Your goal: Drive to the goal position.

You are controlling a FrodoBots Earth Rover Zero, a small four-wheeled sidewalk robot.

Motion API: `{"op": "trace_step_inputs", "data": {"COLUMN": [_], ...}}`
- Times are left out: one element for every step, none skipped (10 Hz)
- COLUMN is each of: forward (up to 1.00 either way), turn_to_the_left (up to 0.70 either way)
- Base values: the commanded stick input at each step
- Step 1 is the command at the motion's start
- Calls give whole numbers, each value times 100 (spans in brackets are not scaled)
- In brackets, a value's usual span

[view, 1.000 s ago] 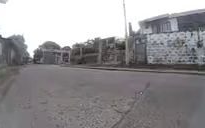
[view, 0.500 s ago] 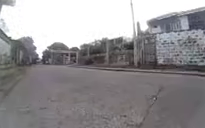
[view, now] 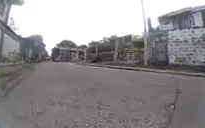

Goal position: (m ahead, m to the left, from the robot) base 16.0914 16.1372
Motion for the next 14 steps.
{"op": "trace_step_inputs", "data": {"forward": [69,69,69,69,69,69,69,69,69,69,69,69,69,69], "turn_to_the_left": [0,0,0,3,34,34,34,34,34,34,34,34,34,34]}}
